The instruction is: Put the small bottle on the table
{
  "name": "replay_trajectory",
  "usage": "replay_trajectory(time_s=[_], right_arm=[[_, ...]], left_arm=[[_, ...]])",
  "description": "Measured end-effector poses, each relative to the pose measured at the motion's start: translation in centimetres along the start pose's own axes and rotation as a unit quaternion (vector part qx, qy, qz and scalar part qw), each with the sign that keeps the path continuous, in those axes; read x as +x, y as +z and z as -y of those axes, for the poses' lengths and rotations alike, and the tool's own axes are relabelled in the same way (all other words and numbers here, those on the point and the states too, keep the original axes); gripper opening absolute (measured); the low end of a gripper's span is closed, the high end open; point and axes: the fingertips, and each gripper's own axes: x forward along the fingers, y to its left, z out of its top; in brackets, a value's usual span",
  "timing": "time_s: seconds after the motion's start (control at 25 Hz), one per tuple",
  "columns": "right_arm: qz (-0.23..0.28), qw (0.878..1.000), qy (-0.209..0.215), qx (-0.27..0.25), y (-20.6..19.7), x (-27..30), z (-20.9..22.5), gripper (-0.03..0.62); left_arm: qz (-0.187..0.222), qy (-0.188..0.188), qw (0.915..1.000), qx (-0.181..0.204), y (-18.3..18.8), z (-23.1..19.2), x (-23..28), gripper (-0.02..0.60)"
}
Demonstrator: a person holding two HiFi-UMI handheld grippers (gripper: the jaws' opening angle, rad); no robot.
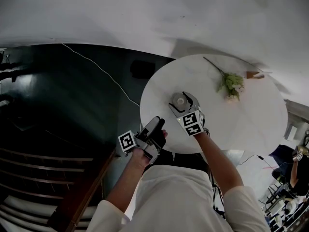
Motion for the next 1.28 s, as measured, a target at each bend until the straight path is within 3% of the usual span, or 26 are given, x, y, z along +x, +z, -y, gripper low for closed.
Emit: replay_trajectory(time_s=[0.52, 0.72, 0.8, 0.96, 1.16, 1.28], right_arm=[[0.000, 1.000, 0.002, -0.008, 0.0, -0.4, -0.2, 0.394], [0.013, 1.000, -0.018, -0.009, 1.4, -2.8, -0.3, 0.394], [0.016, 0.999, -0.028, -0.004, 2.1, -4.2, -0.1, 0.394], [0.024, 0.999, -0.034, 0.016, 3.7, -7.5, -0.4, 0.392], [0.042, 0.998, -0.034, 0.042, 5.1, -12.3, -2.0, 0.330], [0.065, 0.995, -0.045, 0.060, 6.2, -15.1, -2.9, 0.317]], left_arm=[[-0.004, -0.002, 1.0000, 0.008, -1.2, -0.2, -2.1, 0.314], [-0.019, -0.011, 0.9996, 0.021, -2.2, 1.3, -2.7, 0.314], [-0.030, -0.011, 0.9986, 0.043, -2.9, 2.2, -2.8, 0.314], [-0.069, 0.002, 0.9900, 0.123, -4.8, 4.4, -2.7, 0.314], [-0.094, -0.010, 0.9819, 0.164, -6.9, 6.9, -2.7, 0.292], [-0.116, -0.006, 0.9705, 0.211, -7.9, 8.2, -2.7, 0.273]])
